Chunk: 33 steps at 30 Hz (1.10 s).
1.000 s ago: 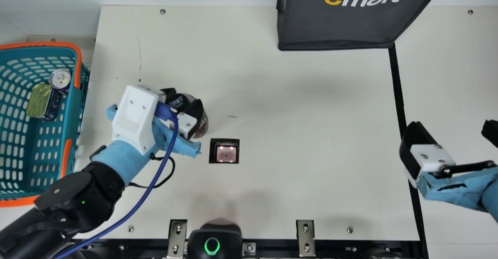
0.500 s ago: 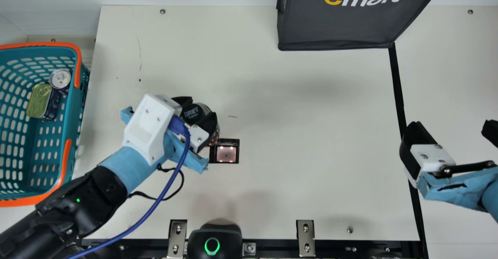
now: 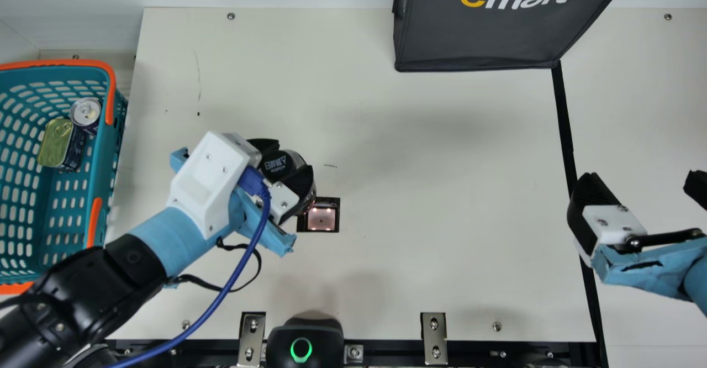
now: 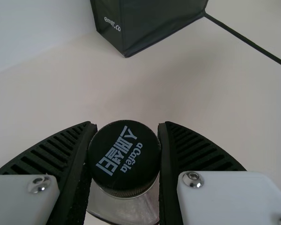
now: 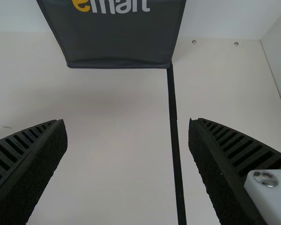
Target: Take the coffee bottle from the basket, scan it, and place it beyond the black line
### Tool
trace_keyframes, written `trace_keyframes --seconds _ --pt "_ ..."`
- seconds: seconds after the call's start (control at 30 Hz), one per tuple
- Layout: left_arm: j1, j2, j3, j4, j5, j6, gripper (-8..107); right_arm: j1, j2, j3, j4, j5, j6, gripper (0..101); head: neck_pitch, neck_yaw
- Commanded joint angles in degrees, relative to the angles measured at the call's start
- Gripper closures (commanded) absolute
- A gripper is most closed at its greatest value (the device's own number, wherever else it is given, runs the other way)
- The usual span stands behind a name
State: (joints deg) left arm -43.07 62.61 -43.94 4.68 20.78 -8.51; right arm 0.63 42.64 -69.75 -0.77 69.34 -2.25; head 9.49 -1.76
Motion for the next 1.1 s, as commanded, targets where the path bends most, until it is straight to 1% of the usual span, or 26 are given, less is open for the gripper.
trace_keyframes --seconds 0.0,0.33,0.53,0.7,0.9,1.07 --pt "0.90 -0.07 -1.08 -7.70 0.88 9.10 89 0.00 0.00 0.00 0.00 0.00 0.00 10 -1.57 0.18" --pt "5.54 0.11 -4.62 -27.72 5.22 30.46 89 0.00 0.00 0.00 0.00 0.00 0.00 10 -1.57 0.18" --pt "9.82 0.67 -5.99 -39.28 9.57 43.15 89 0.00 0.00 0.00 0.00 0.00 0.00 10 -1.57 0.18" --pt "14.59 1.70 -6.59 -47.92 14.30 53.61 89 0.00 0.00 0.00 0.00 0.00 0.00 10 -1.57 0.18" --pt "20.36 3.43 -6.47 -54.99 20.02 64.35 89 0.00 0.00 0.00 0.00 -0.05 0.00 10 -1.57 0.18" --pt "23.98 4.70 -6.02 -57.98 23.19 70.90 89 0.00 0.00 0.00 0.00 -0.05 0.00 10 -1.57 0.18"
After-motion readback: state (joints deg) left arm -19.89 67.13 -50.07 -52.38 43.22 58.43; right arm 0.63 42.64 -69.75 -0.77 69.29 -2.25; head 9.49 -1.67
